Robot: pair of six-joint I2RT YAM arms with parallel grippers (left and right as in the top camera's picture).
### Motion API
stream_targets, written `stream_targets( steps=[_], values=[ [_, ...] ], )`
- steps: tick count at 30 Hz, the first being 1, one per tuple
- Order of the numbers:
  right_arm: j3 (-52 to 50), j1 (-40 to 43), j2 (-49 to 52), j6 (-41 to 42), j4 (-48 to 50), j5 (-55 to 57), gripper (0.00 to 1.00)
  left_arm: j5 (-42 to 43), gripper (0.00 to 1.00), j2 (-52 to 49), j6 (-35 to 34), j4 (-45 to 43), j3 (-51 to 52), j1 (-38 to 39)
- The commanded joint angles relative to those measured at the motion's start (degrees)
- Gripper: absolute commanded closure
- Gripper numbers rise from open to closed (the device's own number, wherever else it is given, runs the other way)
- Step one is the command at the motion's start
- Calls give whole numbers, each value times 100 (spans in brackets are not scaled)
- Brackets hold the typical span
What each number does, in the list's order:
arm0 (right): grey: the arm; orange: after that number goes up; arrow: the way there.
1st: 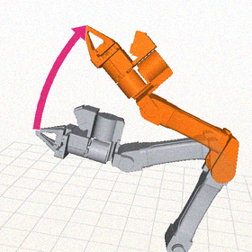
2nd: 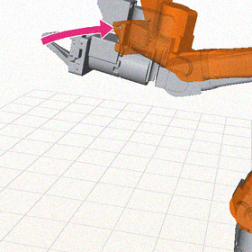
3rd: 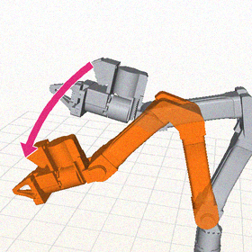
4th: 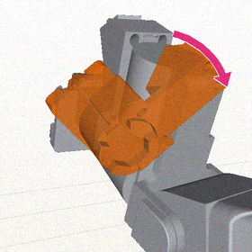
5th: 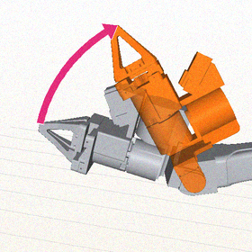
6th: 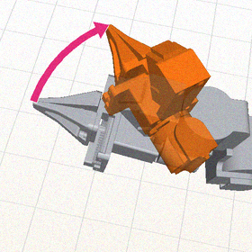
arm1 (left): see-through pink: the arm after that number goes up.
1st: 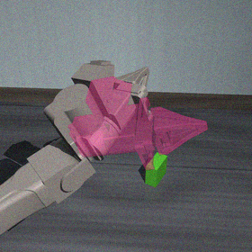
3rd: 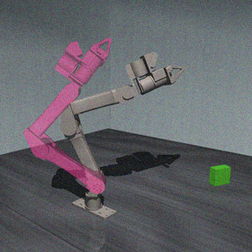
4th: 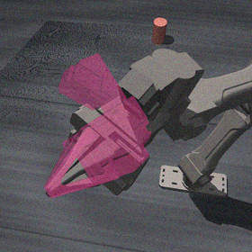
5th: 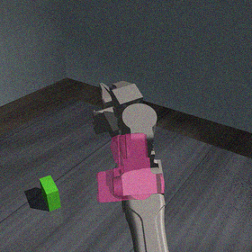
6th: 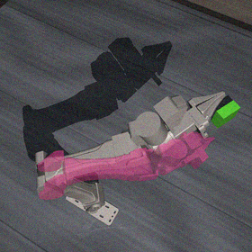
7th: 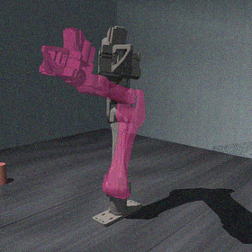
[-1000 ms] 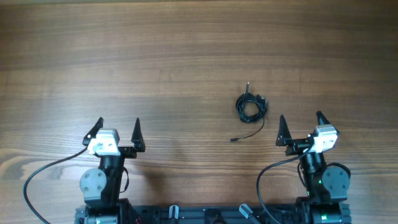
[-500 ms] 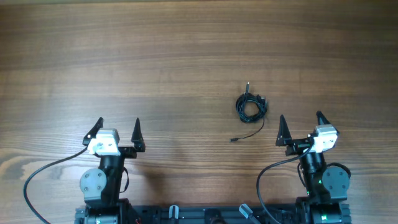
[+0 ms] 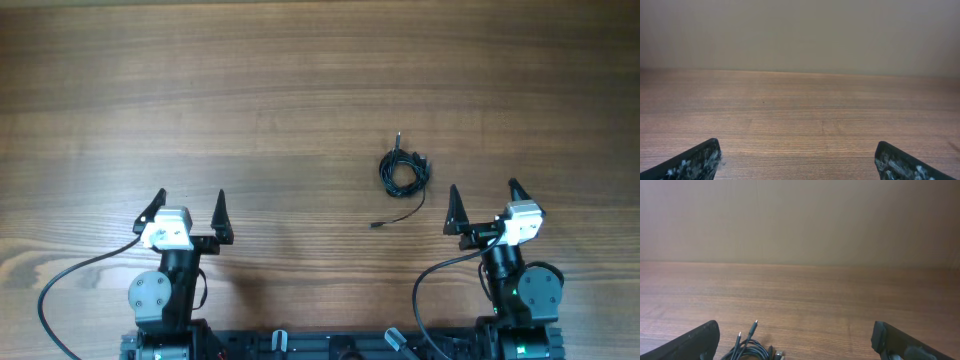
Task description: Untangle cables
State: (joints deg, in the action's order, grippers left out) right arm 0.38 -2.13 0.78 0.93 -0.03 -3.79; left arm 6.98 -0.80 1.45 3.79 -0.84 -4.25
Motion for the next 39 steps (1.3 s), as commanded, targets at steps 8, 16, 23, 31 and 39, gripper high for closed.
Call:
stream_targets(
  steps=[8,16,23,31,39],
  values=[
    [-9,17,-24,-76,13,42,0,374,0,52,-380,-291,-57,-37],
    [-9,17,-24,-79,13,42,0,396,0,-361,-669,772,-1440,-37],
    [-9,17,-24,-76,13,42,0,870,0,-1880,-1086,1840,-3270,-37],
    [-9,17,-24,-76,13,42,0,2026,0,-3873,-1746,2092,-4459,87],
    [-9,17,-24,-74,13,42,0,809,0,-4843,-2017,1792,-4531,2048]
  ],
)
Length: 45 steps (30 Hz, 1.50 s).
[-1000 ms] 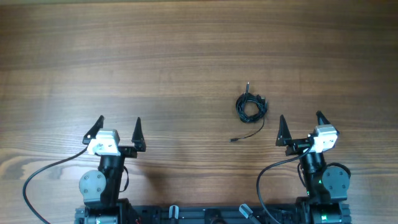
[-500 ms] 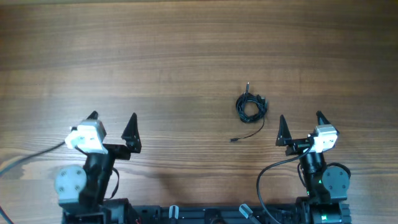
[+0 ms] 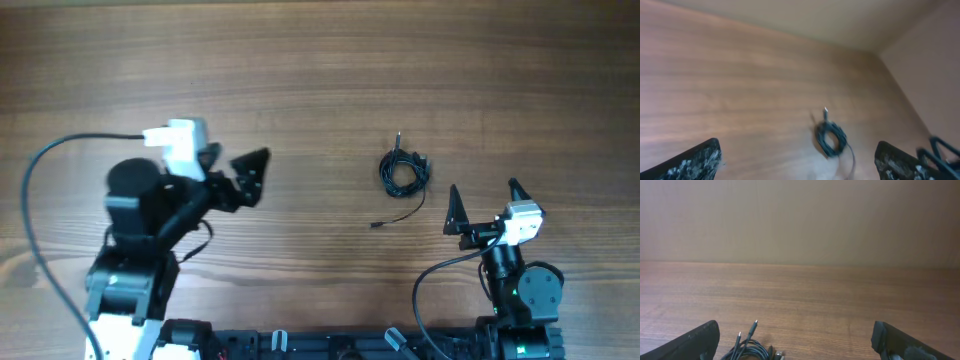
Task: Untangle cables
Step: 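Reach the left gripper forward to the black cable bundle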
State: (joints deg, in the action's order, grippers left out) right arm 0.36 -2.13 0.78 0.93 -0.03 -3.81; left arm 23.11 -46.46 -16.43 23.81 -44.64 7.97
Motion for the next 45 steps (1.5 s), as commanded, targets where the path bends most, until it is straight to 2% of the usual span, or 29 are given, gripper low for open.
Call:
stream_targets(
  steps=[1,4,6,9,11,13,18,19,20,23,25,36,38,42,44,45],
  values=[
    [-7,17,-24,-79,13,44,0,-1010,0,-396,-232,-323,-160,1110],
    [-7,17,-24,-76,13,44,0,-2055,0,-1113,-402,-391,-479,2194],
    [-7,17,-24,-79,13,44,0,-2341,0,-1705,-400,-380,-839,2680],
    [-7,17,-24,-76,13,44,0,-2361,0,-2896,-398,-334,-1578,3176],
    [-7,17,-24,-76,13,44,0,-2247,0,-3569,-400,-874,-1740,3353],
    [-7,17,-24,-76,13,44,0,-1738,0,-4000,-398,-1008,-1740,3469],
    [-9,17,-24,-79,13,44,0,-1784,0,-4754,-402,-1130,-1740,3598],
    [-7,17,-24,-76,13,44,0,-1954,5,-4848,-448,-1154,-1740,3598],
    [-7,17,-24,-79,13,44,0,-2251,15,-4944,-780,-1189,-1740,3598],
    [-7,17,-24,-79,13,44,0,-2771,34,-5281,-2061,-1248,-1740,3598],
    [-7,17,-24,-81,13,44,0,-2771,39,-5528,-2332,-1414,-1740,3635],
    [-7,17,-24,-76,13,44,0,-2774,47,-6627,-2323,-2271,-1755,3886],
    [-7,17,-24,-76,13,44,0,-2955,59,-6653,-2326,-2363,-1755,4002],
    [-7,17,-24,-76,13,44,0,-3794,60,-6695,-2299,-2459,-1757,4378],
    [-7,17,-24,-79,13,44,0,-4124,65,-6697,-2271,-2465,-1757,4518],
    [-7,17,-24,-79,13,44,0,-4170,71,-6704,-2107,-2500,-1757,4583]
  ],
)
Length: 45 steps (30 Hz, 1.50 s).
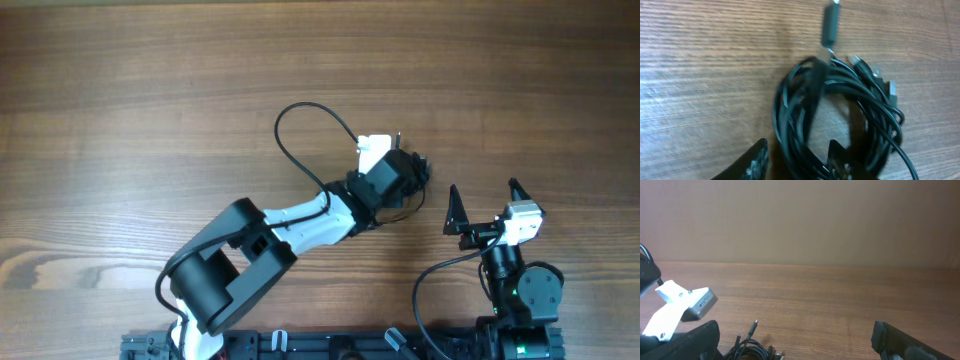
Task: Untangle cables
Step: 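Reach the left gripper forward to the black cable bundle, then grasp the black cable bundle with the left gripper and lift it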
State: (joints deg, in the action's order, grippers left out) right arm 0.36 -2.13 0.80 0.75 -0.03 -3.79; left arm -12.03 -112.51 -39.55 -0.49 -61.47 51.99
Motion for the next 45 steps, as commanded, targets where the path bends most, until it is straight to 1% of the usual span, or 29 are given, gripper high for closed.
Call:
stream_targets(
  steps=[1,6,9,10,11,12,15,17,19,20,21,22,23,24,25,26,27,30,31,32,33,34,35,36,39,42,45],
  values=[
    [-7,17,-26,-61,13,42,0,-734,74,-131,275,-114,-74,221],
    [-7,17,-26,-61,13,42,0,-822,75,-470,337,-389,-103,212],
    [-7,17,-26,-59,13,42,0,-820,74,-579,800,-256,-122,212],
    [-7,17,-26,-59,13,42,0,-820,78,-579,968,-74,-122,212],
    [-7,17,-26,-59,13,42,0,-822,84,-577,977,17,-125,212],
    [-7,17,-26,-59,13,42,0,-826,96,-525,975,122,-136,199],
    [-7,17,-26,-61,13,42,0,-933,96,87,914,540,-195,-72],
    [-7,17,-26,-61,13,42,0,-1325,96,544,911,1056,-195,-321],
    [-7,17,-26,-59,13,42,0,-1462,96,973,872,1652,-195,-673],
    [-7,17,-26,-61,13,42,0,-1440,96,1137,538,1993,-195,-852],
    [-7,17,-26,-57,13,42,0,-1165,96,1338,-286,2656,-195,-1161],
    [-7,17,-26,-59,13,42,0,-861,96,1375,-699,2953,-195,-1314],
    [-7,17,-26,-61,13,42,0,-551,90,1375,-927,3115,-192,-1423],
    [-7,17,-26,-59,13,42,0,-103,60,1373,-955,3235,-192,-1539],
    [-7,17,-26,-59,13,42,0,125,32,1373,-949,3322,-192,-1611],
    [-7,17,-26,-61,13,42,0,175,0,1373,-866,3386,-192,-1657],
    [-7,17,-26,-59,13,42,0,175,0,1373,-715,3425,-192,-1696],
    [-7,17,-26,-61,13,42,0,149,0,1373,629,3467,-192,-1729],
    [-7,17,-26,-61,13,42,0,101,8,1373,903,3471,-192,-1749],
    [-7,17,-26,-61,13,42,0,0,27,1373,896,3484,-192,-1823],
    [-7,17,-26,-57,13,42,0,-2,38,1373,780,3482,-192,-1910],
    [-7,17,-26,-61,13,42,0,4,43,1349,542,3484,-192,-2041],
    [-7,17,-26,-59,13,42,0,11,50,1318,411,3482,-190,-2162],
    [-7,17,-26,-61,13,42,0,57,53,1283,417,3462,-184,-2269],
    [-7,17,-26,-61,13,42,0,267,56,1128,485,3397,-131,-2430],
    [-7,17,-26,-59,13,42,0,367,62,903,634,3394,-131,-2430],
    [-7,17,-26,-59,13,42,0,367,62,667,634,3373,-131,-2430]
  ],
)
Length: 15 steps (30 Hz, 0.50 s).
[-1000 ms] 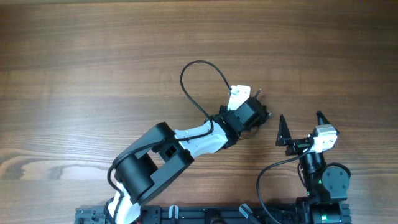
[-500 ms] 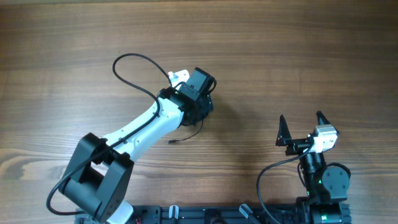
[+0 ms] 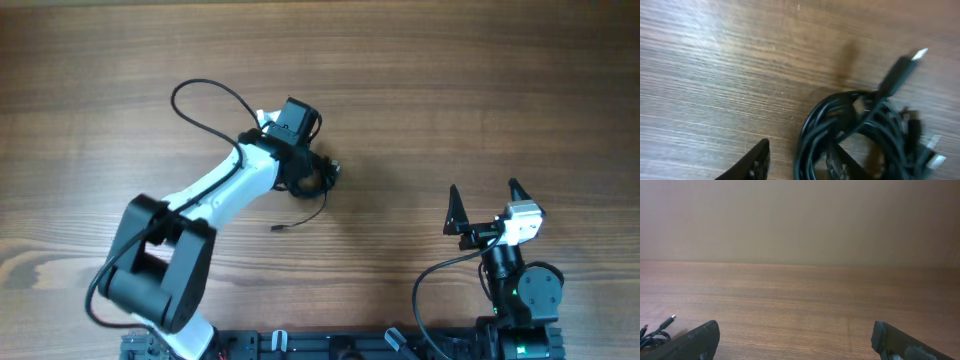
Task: Untangle cables
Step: 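Grasp the black cable bundle with the left gripper and lift it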
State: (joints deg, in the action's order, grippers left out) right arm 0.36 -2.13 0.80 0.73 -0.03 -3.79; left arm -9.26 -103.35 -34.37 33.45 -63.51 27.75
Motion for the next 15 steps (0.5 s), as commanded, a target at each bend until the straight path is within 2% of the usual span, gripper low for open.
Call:
stream_targets(
  steps=[1,6,9,10,12,15],
  values=[
    [-7,17,-26,-59,13,42,0,90,63,-293,116,-22,72,-7],
    [-7,17,-26,-59,13,42,0,92,69,-415,111,-68,72,-7],
    [-7,17,-26,-57,13,42,0,92,77,-581,105,-133,72,0],
    [-7,17,-26,-59,13,42,0,92,82,-651,92,-129,72,4],
    [-7,17,-26,-57,13,42,0,90,96,-734,92,-131,72,4],
    [-7,17,-26,-57,13,42,0,66,96,-688,96,-125,50,-4]
  ],
)
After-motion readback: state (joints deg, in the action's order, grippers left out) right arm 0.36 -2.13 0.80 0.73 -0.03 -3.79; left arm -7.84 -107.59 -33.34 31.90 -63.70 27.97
